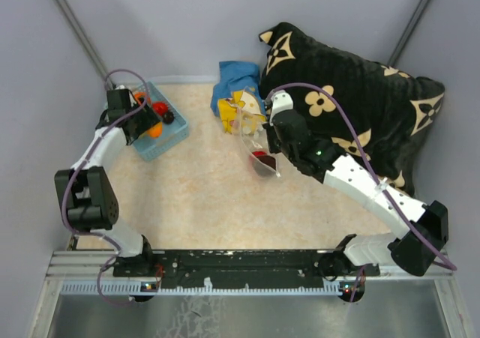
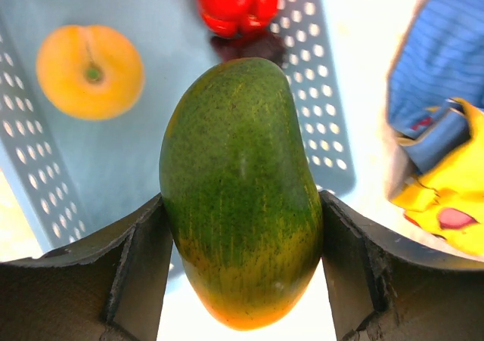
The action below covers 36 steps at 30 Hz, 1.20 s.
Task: Place the food in the zip-top bag and seal the zipper
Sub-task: Pick up the fake fruit from the bin, then place the fake fruit in the zipper food storage bag.
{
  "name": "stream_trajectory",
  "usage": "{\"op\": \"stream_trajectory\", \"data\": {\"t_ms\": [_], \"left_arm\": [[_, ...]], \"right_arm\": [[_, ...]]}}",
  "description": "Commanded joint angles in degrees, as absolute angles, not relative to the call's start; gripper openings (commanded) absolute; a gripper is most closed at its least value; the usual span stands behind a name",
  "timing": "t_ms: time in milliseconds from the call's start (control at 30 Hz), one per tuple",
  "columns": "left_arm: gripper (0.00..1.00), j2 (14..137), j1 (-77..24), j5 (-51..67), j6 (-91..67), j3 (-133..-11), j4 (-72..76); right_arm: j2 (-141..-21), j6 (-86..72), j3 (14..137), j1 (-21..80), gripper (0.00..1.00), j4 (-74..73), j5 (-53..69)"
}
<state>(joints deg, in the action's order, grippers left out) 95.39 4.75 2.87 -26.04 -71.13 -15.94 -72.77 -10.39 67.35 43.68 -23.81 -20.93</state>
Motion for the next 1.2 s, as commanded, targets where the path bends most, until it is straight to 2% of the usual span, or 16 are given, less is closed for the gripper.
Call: {"op": "stream_trajectory", "data": {"t_ms": [0,200,400,733,933,1167], "left_arm": [[0.45,85.77,1.95,5.41,-27.87,-65.32,-6.62],[0.45,75.57,-1.53,8.12,-25.59,-58.54,0.63],[0.45,68.23,-9.22,10.02,-22.56,-53.77,6.24],[0.45,58.15,-18.89,14.74,-19.98,-42.81,24.65],[0.45,55.93,-23.01,18.0,-17.18,-39.23,36.23],[0.41,58.69,-27.61,23.98,-14.76,-38.15,48.78]], "right_arm": [[-70.62,-9.04,71.79,43.33,0.0,-23.07,-21.02],[-70.71,-8.1,73.92,43.33,0.0,-23.93,-21.48],[-70.75,-8.13,74.4,43.35,0.0,-23.95,-21.43],[-71.19,-9.42,74.32,43.29,0.0,-25.22,-20.83],[-71.15,-10.02,74.47,43.33,0.0,-25.78,-20.02],[-70.76,-10.28,75.0,43.33,0.0,-26.37,-19.72]]}}
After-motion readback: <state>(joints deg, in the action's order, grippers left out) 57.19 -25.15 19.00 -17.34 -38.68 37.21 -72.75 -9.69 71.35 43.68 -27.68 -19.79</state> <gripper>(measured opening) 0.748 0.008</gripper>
